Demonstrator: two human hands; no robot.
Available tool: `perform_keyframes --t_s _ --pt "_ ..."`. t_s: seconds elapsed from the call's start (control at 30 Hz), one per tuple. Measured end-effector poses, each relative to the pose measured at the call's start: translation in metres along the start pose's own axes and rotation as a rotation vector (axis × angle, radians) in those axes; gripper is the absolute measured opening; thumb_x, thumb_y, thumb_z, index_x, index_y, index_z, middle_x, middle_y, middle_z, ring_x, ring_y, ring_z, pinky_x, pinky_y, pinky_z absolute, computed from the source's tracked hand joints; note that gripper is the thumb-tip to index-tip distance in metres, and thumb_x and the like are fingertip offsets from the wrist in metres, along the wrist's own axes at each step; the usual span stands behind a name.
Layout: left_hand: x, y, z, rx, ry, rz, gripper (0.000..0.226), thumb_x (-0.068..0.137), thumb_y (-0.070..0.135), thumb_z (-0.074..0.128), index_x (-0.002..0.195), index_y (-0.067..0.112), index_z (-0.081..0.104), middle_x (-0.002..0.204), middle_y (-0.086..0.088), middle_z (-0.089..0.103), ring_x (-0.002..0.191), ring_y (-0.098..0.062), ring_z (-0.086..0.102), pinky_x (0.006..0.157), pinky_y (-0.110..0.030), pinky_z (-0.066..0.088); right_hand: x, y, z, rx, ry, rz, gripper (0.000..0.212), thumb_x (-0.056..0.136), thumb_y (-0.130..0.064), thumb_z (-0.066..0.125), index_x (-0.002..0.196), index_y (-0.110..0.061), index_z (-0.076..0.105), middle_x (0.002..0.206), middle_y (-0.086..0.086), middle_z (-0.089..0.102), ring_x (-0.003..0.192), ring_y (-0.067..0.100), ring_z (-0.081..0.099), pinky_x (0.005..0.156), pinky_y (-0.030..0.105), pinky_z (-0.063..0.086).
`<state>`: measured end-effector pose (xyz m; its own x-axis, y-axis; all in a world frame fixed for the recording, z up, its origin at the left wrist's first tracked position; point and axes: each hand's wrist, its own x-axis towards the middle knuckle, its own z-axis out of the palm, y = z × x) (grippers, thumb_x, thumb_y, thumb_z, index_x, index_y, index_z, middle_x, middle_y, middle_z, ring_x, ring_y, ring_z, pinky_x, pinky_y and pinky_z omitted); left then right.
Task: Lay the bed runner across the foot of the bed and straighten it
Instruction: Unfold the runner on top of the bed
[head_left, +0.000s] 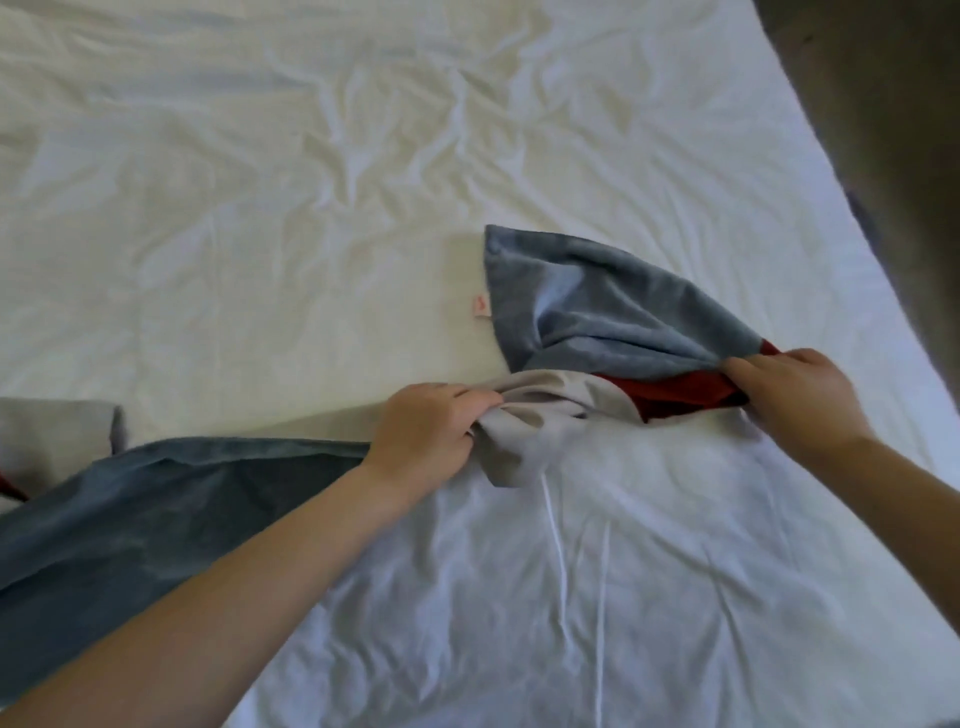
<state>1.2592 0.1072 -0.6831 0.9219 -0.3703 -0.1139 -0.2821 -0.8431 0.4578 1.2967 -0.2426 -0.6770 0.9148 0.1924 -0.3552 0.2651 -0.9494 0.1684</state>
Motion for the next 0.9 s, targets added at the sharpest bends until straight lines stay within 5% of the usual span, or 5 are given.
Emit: perform_keyframes --t_s 0.17,0.27,0.43,0.57,0.9 --pt "0.037 0.029 0.031 0.012 -0.022 0.059 0.042 0.082 0.007 0.052 0.12 0.021 0.064 0.105 -0.008 0.07 0.091 -0.032 0.063 0.077 -0.039 0.049 -0.035 0.032 0.01 -0.02 -0.027 0.142 0.022 0.069 -0.007 0.074 0.077 -0.02 0.059 0.067 0.001 0.064 0.065 0.029 0.06 0.064 0.03 0.038" --pt "0.041 0.031 0.044 0.039 -0.043 0.033 0.042 0.085 0.009 0.049 0.123 0.021 0.061 0.112 -0.005 0.068 0.096 -0.028 0.061 0.08 -0.038 0.048 -0.03 0.02 0.009 0.11 -0.001 0.178 0.025 0.073 -0.017 0.069 0.096 -0.024 0.06 0.088 0.0 0.068 0.085 0.027 0.063 0.078 0.035 0.045" --pt "0.022 0.023 0.034 0.072 0.006 0.063 0.04 0.075 0.022 0.062 0.115 0.019 0.063 0.1 -0.003 0.069 0.085 -0.026 0.064 0.068 -0.034 0.048 -0.019 -0.062 -0.012 0.36 0.233 -0.155 0.049 0.069 -0.027 0.067 0.117 -0.026 0.059 0.115 -0.002 0.064 0.107 0.022 0.06 0.092 0.038 0.043" --pt "-0.009 0.002 0.023 0.171 -0.044 -0.01 0.048 0.07 0.042 0.068 0.113 0.024 0.061 0.099 0.003 0.068 0.085 -0.021 0.063 0.068 -0.032 0.048 -0.003 -0.147 -0.021 0.453 0.167 -0.482 0.054 0.077 -0.043 0.061 0.128 -0.026 0.049 0.122 -0.003 0.057 0.112 0.019 0.054 0.092 0.036 0.044" --pt "0.004 0.006 0.046 0.117 -0.034 -0.273 0.021 0.079 0.018 0.057 0.098 0.021 0.066 0.089 -0.002 0.07 0.08 -0.026 0.062 0.064 -0.038 0.049 0.027 -0.166 -0.002 0.216 -0.062 -0.402 0.016 0.087 -0.018 0.054 0.103 -0.018 0.056 0.1 0.002 0.066 0.09 0.026 0.064 0.072 0.035 0.045"
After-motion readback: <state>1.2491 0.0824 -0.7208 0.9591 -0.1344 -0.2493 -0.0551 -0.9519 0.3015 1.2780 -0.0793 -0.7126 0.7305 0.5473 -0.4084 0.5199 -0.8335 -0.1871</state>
